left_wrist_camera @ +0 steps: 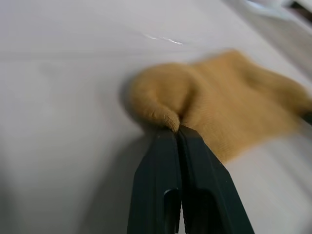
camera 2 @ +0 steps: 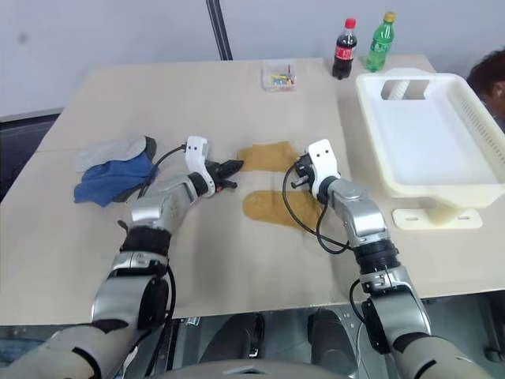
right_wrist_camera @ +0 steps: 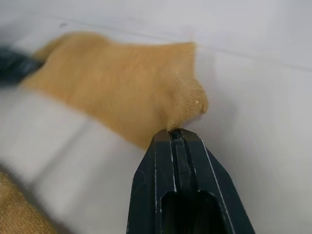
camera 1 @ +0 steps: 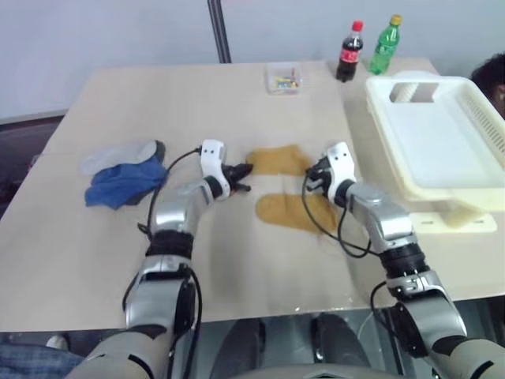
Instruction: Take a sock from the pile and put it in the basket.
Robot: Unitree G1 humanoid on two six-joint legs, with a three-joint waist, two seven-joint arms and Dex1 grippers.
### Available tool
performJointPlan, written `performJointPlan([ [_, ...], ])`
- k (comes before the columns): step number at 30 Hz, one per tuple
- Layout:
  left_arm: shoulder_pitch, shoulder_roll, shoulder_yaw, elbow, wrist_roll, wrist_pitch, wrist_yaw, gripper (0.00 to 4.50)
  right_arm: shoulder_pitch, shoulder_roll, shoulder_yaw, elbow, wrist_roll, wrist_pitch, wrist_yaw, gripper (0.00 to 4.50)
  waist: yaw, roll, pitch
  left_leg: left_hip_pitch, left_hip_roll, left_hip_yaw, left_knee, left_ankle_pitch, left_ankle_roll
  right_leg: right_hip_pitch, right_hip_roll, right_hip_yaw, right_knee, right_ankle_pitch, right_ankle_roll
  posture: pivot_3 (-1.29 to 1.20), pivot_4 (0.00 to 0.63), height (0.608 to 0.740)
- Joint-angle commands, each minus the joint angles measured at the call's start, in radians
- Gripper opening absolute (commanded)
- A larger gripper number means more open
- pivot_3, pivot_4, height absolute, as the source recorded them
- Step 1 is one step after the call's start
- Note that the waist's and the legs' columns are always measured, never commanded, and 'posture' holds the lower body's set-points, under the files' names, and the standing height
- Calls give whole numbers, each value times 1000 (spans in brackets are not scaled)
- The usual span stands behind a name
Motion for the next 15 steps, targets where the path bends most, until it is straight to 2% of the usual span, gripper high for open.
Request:
performJointPlan([
  [1, 102, -1, 59, -324, -165, 148, 14, 58, 45, -57, -57, -230, 56, 88, 24, 0, 1, 0, 0, -1, 0, 0, 0, 0, 0, -1, 0, 1, 0, 0, 0, 0, 150, 740],
  [4, 232, 26, 66, -520, -227, 226, 39, 58, 127, -145, -95, -450, 145, 218, 86, 0, 3, 0, 0, -1, 1, 0, -1, 0, 0, -2, 0, 2, 0, 0, 0, 0, 150, 740],
  [9, 348, 49, 81, -700, -302, 292, 89, 58, 279, -277, -223, -758, 347, 475, 132, 0, 10, 0, 0, 1, 1, 1, -1, -1, 1, 0, 0, 2, 0, 0, 0, 0, 150, 740],
  [12, 432, 67, 73, -792, -347, 336, 104, 58, 401, -275, -291, -910, 423, 599, 79, 0, 11, 0, 0, 3, 1, 0, -1, -3, 5, 2, 1, 1, 0, 0, 0, 0, 150, 740],
  [15, 477, 77, 39, -791, -313, 321, 127, 58, 510, -244, -299, -1000, 449, 646, 27, 0, 12, 0, 0, 3, 1, 1, -2, -3, 5, 2, 1, 2, -1, 0, 0, 0, 150, 740],
])
